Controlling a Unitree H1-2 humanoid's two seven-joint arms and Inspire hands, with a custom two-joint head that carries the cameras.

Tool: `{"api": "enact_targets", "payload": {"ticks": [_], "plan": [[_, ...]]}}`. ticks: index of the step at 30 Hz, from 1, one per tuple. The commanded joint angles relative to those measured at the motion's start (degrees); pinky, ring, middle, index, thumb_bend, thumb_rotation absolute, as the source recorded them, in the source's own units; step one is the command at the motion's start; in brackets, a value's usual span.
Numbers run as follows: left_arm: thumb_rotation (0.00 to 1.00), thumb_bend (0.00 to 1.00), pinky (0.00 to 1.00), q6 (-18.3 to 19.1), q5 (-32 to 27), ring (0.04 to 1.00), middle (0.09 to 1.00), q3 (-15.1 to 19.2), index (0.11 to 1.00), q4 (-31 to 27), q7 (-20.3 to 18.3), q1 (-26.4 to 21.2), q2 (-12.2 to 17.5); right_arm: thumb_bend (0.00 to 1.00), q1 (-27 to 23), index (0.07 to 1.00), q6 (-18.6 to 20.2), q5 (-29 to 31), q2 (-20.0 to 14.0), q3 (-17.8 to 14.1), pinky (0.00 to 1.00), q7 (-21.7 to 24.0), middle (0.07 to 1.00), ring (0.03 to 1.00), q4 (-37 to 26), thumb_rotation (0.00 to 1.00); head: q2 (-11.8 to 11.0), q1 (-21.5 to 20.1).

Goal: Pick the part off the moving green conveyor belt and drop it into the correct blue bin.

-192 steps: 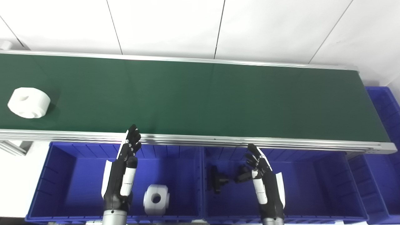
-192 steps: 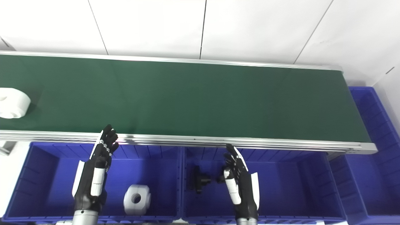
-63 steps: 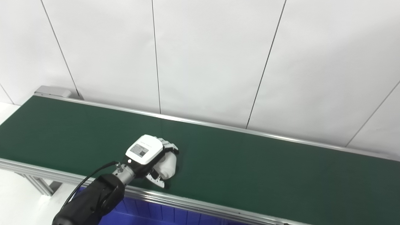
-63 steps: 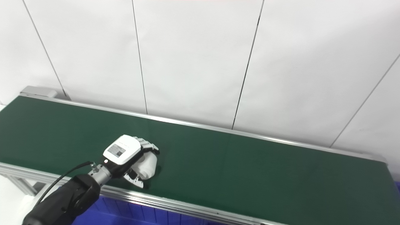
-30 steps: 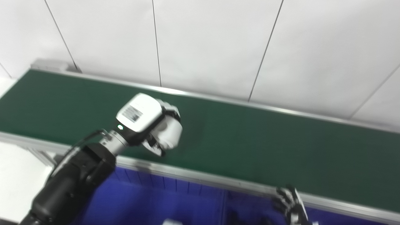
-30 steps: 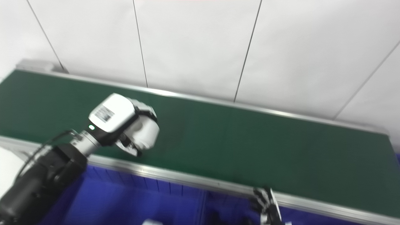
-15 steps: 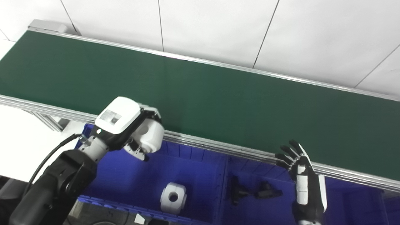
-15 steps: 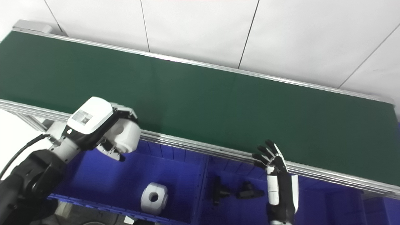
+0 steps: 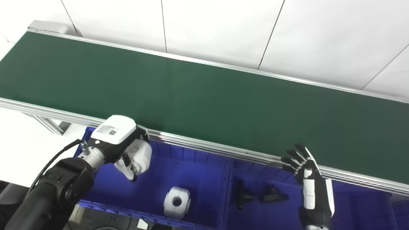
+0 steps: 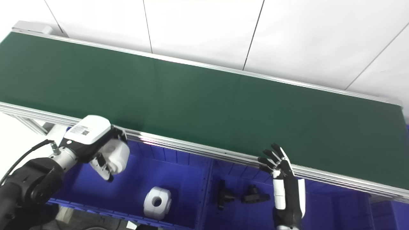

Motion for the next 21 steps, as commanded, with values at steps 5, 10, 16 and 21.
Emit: {"api": "enact_targets", "payload": {"ticks": [5, 10, 16, 21], "plan": [[0.26, 0.93, 0.68, 2.6, -0.8, 0.718, 0.73, 1.0, 0.687, -5.6, -3.9, -1.1, 0.6, 0.83, 0.4, 0.872, 0.1, -0.7, 0.4, 0.2, 0.69, 0.2, 0.799, 0.735, -2.0, 0.96, 0.3, -0.3], [0.35, 0.98, 0.77, 4.8, -1.3, 0.806, 0.812, 1.1, 0.777, -10.1, -9.7, -0.2, 0.7, 0.83, 0.8, 0.875, 0.4, -0.6, 0.6, 0.3, 0.69, 0.1, 0.801, 0.739, -2.7, 0.96, 0.6, -0.5], [0.44, 0.98, 0.78, 4.9, -1.9, 0.817, 0.827, 1.5, 0.807, -14.3, -10.7, 1.6, -0.2, 0.82, 0.7, 0.876, 0.5, -1.0, 0.5, 0.4, 0.68, 0.3, 0.8, 0.739, -2.9, 0.97, 0.7, -0.6], [0.42, 0.97, 0.72, 5.1, -3.5, 0.801, 0.817, 2.8, 0.803, -19.3, -10.0, 4.0, -2.0, 0.83, 0.7, 0.88, 0.7, -1.3, 0.5, 0.4, 0.68, 0.3, 0.797, 0.734, -2.9, 0.98, 0.8, -0.9]]}}
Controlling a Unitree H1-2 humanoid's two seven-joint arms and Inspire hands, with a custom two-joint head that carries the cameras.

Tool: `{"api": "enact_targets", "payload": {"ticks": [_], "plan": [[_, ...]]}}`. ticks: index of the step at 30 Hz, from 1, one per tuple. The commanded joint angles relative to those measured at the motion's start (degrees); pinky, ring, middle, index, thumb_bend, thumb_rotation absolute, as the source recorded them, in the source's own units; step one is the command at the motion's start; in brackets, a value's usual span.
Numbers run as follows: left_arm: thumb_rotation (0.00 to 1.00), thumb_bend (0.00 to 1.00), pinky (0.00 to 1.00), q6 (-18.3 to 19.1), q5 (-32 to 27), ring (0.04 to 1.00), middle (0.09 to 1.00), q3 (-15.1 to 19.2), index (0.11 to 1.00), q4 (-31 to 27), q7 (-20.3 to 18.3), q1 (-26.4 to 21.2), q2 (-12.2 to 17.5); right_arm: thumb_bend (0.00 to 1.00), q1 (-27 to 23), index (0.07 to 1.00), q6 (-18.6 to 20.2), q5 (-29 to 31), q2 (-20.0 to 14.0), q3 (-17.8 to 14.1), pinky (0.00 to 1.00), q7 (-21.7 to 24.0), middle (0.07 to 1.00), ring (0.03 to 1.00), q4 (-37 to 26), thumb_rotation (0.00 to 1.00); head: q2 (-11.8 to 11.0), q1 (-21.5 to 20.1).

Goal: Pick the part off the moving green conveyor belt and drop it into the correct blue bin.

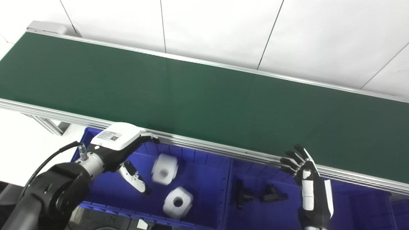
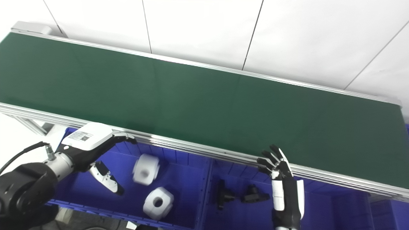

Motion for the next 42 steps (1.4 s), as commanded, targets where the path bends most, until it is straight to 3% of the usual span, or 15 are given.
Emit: {"api": "enact_targets", "payload": {"ticks": [1, 4, 5, 10, 14, 16, 17, 19, 21, 23, 27, 32, 39, 42], "plan": [[0.43, 0.97, 0.73, 0.6, -0.7, 0.808, 0.824, 1.2, 0.807, -3.7, 1.0, 0.2, -0.5, 0.83, 0.0, 0.881, 0.4, 0.2, 0.1, 0.0, 0.68, 0.4, 0.798, 0.736, -2.5, 0.98, 0.0, 0.0], [0.43, 0.96, 0.73, 1.7, -2.9, 0.808, 0.824, 2.2, 0.806, -7.1, 0.7, 0.8, -2.4, 0.83, -0.2, 0.874, 0.8, 0.2, 0.4, 0.0, 0.68, 0.2, 0.795, 0.733, -2.5, 0.97, 0.0, -1.0], [0.41, 0.96, 0.69, 1.7, -3.8, 0.796, 0.816, 2.5, 0.794, -7.7, 1.2, 1.0, -3.0, 0.83, -0.2, 0.874, 0.8, 0.2, 0.4, 0.1, 0.68, 0.2, 0.797, 0.735, -2.5, 0.97, 0.0, -1.0], [0.37, 0.91, 0.66, 0.6, -11.6, 0.769, 0.808, 3.4, 0.784, -6.9, 6.6, 1.3, -7.9, 0.84, -0.7, 0.876, 0.7, -0.2, 1.1, 0.5, 0.68, 0.0, 0.796, 0.737, -1.7, 0.96, -0.4, -3.9], [0.41, 0.82, 0.65, 1.5, -18.7, 0.787, 0.843, 3.9, 0.808, -2.7, 13.8, 2.4, -15.9, 0.83, -0.8, 0.877, 0.8, -0.8, 2.1, 1.1, 0.67, -0.3, 0.794, 0.739, -1.4, 0.96, -0.5, -5.3], [0.45, 0.77, 0.7, 2.9, -23.8, 0.823, 0.879, 4.7, 0.841, -1.1, 16.9, 2.9, -21.1, 0.83, -0.8, 0.878, 0.7, -1.3, 2.6, 1.3, 0.67, -0.5, 0.791, 0.74, -1.4, 0.96, -0.5, -5.7], [0.51, 0.73, 0.79, 3.9, -27.0, 0.877, 0.92, 5.1, 0.877, -0.4, 18.2, 3.0, -24.1, 0.82, -0.7, 0.88, 0.6, -1.4, 3.0, 1.4, 0.67, -0.6, 0.79, 0.735, -1.3, 0.96, -0.6, -5.9], [0.61, 0.71, 0.83, 5.3, -31.7, 0.909, 0.941, 5.2, 0.914, 0.4, 20.4, 3.3, -28.5, 0.82, -0.7, 0.88, 0.4, -1.7, 3.5, 1.7, 0.66, -0.7, 0.787, 0.728, -1.2, 0.95, -0.6, -6.1], [0.67, 0.71, 0.87, 6.2, -35.4, 0.932, 0.954, 5.3, 0.945, 0.9, 22.5, 3.8, -31.9, 0.81, -0.6, 0.879, 0.1, -2.1, 3.9, 2.0, 0.66, -0.8, 0.786, 0.722, -1.1, 0.95, -0.7, -6.6], [0.67, 0.71, 0.88, 8.0, -40.8, 0.942, 0.961, 5.8, 0.952, 1.4, 24.1, 4.5, -35.5, 0.8, -0.5, 0.878, 0.2, -2.4, 4.3, 2.3, 0.65, -0.9, 0.787, 0.721, -1.3, 0.95, -0.6, -7.2], [0.64, 0.74, 0.96, 9.8, -47.5, 0.99, 0.997, 5.1, 0.994, 2.4, 27.1, 6.3, -39.3, 0.8, 0.0, 0.879, 0.5, -3.2, 5.1, 2.8, 0.66, -1.3, 0.787, 0.723, -1.9, 0.96, -0.4, -8.1], [0.66, 0.78, 1.0, 8.2, -52.4, 0.991, 1.0, 3.7, 1.0, 3.7, 30.9, 8.7, -39.0, 0.79, 0.4, 0.883, 0.5, -4.7, 5.8, 3.7, 0.66, -1.8, 0.794, 0.722, -2.5, 0.98, 0.1, -11.6], [0.67, 0.76, 1.0, 0.3, -53.9, 1.0, 1.0, 5.2, 1.0, 3.7, 28.8, 8.5, -28.6, 0.77, 0.8, 0.871, -0.6, -8.0, 8.5, 5.3, 0.65, -3.9, 0.792, 0.721, -1.8, 0.97, 0.3, -20.0], [0.68, 0.77, 0.98, -1.9, -54.3, 0.99, 0.999, 6.7, 1.0, 4.7, 29.8, 8.8, -25.4, 0.76, 0.5, 0.864, -1.0, -9.8, 9.8, 6.1, 0.65, -5.2, 0.801, 0.729, -0.9, 0.97, 0.1, -24.7]]}}
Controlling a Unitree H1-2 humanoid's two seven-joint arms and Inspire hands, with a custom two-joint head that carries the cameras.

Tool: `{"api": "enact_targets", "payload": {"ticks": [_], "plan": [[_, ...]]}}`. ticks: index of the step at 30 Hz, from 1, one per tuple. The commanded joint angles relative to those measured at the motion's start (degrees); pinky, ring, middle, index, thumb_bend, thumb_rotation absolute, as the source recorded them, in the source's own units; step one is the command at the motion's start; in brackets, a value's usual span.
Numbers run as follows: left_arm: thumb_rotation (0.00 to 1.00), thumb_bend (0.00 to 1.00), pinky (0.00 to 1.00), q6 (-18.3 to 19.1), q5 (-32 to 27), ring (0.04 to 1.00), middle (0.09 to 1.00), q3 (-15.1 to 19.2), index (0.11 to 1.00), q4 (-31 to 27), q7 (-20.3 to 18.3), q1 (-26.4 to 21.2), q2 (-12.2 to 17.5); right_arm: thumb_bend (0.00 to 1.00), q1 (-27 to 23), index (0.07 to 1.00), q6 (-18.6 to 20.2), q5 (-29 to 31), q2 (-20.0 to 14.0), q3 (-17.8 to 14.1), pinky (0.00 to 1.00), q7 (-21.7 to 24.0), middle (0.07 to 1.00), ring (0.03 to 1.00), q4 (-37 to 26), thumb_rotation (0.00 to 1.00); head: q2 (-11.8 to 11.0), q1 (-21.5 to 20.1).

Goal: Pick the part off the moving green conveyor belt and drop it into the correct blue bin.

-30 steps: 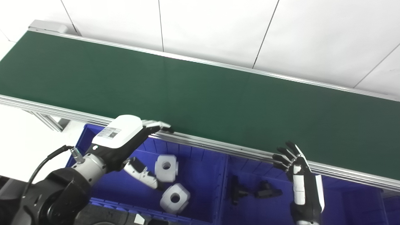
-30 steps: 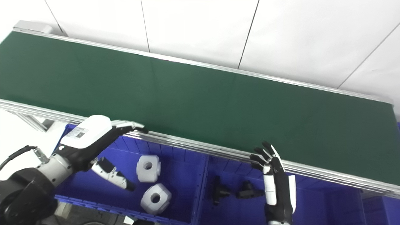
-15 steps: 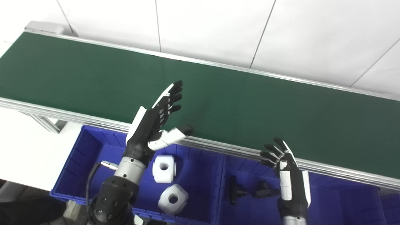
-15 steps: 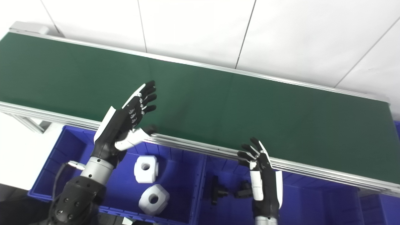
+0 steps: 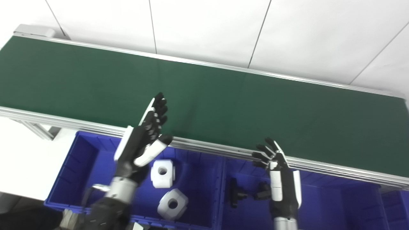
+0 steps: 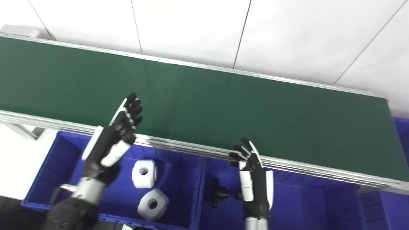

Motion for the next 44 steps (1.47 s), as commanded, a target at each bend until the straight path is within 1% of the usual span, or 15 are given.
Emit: {"api": "enact_targets", "payload": {"ticks": [1, 2, 4, 10, 19, 22, 30, 37, 38, 39, 40, 41, 42, 43, 44], "plan": [[0.67, 0.78, 0.98, -3.6, -1.2, 0.989, 1.0, 0.8, 1.0, 0.2, 0.8, -0.3, 0.6, 0.76, -0.1, 0.857, -1.9, -1.6, 1.6, 0.8, 0.65, -1.5, 0.798, 0.729, -0.6, 0.97, -0.1, -0.8], [0.67, 0.79, 0.98, -4.0, -1.7, 0.99, 1.0, 1.2, 1.0, 1.0, 0.8, -0.4, 1.3, 0.76, -0.3, 0.854, -1.8, -2.1, 1.9, 1.1, 0.65, -2.0, 0.796, 0.728, -0.2, 0.97, -0.2, -2.8], [0.67, 0.8, 0.98, -5.1, -1.9, 0.991, 1.0, 1.6, 1.0, 2.9, 0.8, -0.8, 2.2, 0.76, -0.7, 0.851, -1.9, -2.7, 2.3, 1.6, 0.66, -2.7, 0.794, 0.728, 0.7, 0.98, -0.3, -4.6], [0.68, 0.76, 0.96, -9.4, 0.7, 0.967, 0.974, 1.4, 1.0, 8.9, 1.3, -2.6, 4.3, 0.78, -1.9, 0.864, -2.1, -3.5, 3.0, 2.5, 0.67, -4.2, 0.791, 0.719, 2.8, 0.97, -0.1, -7.3], [0.66, 0.78, 0.97, -8.9, -1.7, 0.971, 0.975, 1.9, 1.0, 10.6, 1.1, -3.9, 5.3, 0.83, -3.0, 0.847, -0.8, -4.2, 4.2, 3.4, 0.67, -5.7, 0.789, 0.718, 3.8, 0.95, -0.3, -12.3], [0.66, 0.76, 0.97, -8.8, -2.4, 0.975, 0.982, 2.0, 1.0, 10.5, 0.7, -4.1, 5.9, 0.83, -3.4, 0.845, -1.0, -4.1, 4.4, 3.7, 0.67, -5.9, 0.787, 0.72, 4.4, 0.95, -0.5, -12.9], [0.66, 0.72, 0.98, -7.7, -3.0, 0.988, 0.993, 1.3, 1.0, 9.0, 1.0, -3.9, 5.9, 0.82, -3.2, 0.84, -1.2, -3.5, 4.0, 3.6, 0.67, -6.0, 0.782, 0.722, 4.3, 0.95, -0.8, -11.4], [0.64, 0.75, 0.98, -6.6, -2.9, 0.978, 0.986, 0.6, 1.0, 7.3, 1.8, -3.0, 4.5, 0.81, -2.7, 0.852, -1.6, -3.6, 3.0, 3.4, 0.66, -5.7, 0.79, 0.721, 4.0, 0.98, -1.4, -9.1], [0.64, 0.75, 0.98, -6.5, -2.8, 0.978, 0.986, 0.4, 1.0, 7.0, 1.9, -2.7, 4.2, 0.81, -2.6, 0.852, -1.7, -3.4, 2.8, 3.2, 0.66, -5.7, 0.791, 0.721, 4.0, 0.98, -1.8, -7.7], [0.65, 0.74, 0.98, -6.5, -2.7, 0.98, 0.986, 0.3, 1.0, 6.8, 1.9, -2.5, 4.0, 0.81, -2.4, 0.854, -1.8, -3.2, 2.6, 3.2, 0.66, -5.6, 0.793, 0.723, 4.0, 0.98, -1.8, -7.7], [0.65, 0.74, 0.98, -6.1, -3.6, 0.981, 0.987, 0.2, 1.0, 5.6, 2.0, -1.8, 3.5, 0.81, -2.1, 0.855, -2.1, -2.8, 2.3, 3.0, 0.66, -5.4, 0.794, 0.723, 3.9, 0.98, -2.1, -5.8], [0.67, 0.7, 0.99, -5.7, -4.2, 0.994, 0.996, 0.1, 1.0, 4.8, 2.0, -1.4, 3.2, 0.8, -1.9, 0.86, -2.3, -2.6, 2.1, 3.0, 0.66, -5.3, 0.798, 0.727, 3.8, 0.98, -2.2, -5.4], [0.68, 0.69, 1.0, -5.2, -5.0, 0.998, 0.999, -0.1, 1.0, 3.2, 2.2, -0.5, 2.5, 0.79, -1.5, 0.866, -2.6, -2.1, 1.6, 2.8, 0.66, -5.1, 0.8, 0.727, 3.6, 0.98, -2.6, -2.6], [0.68, 0.69, 1.0, -4.9, -5.6, 0.999, 0.999, -0.2, 1.0, 2.1, 2.3, 0.1, 2.1, 0.79, -1.3, 0.869, -2.9, -1.8, 1.2, 2.7, 0.67, -4.9, 0.8, 0.727, 3.5, 0.99, -2.6, -2.6], [0.68, 0.69, 1.0, -4.7, -5.8, 1.0, 1.0, -0.6, 1.0, 1.0, 2.7, 0.9, 1.4, 0.79, -1.0, 0.871, -3.5, -1.3, 0.6, 2.5, 0.67, -4.7, 0.801, 0.727, 3.4, 0.99, -3.1, 0.5]]}}
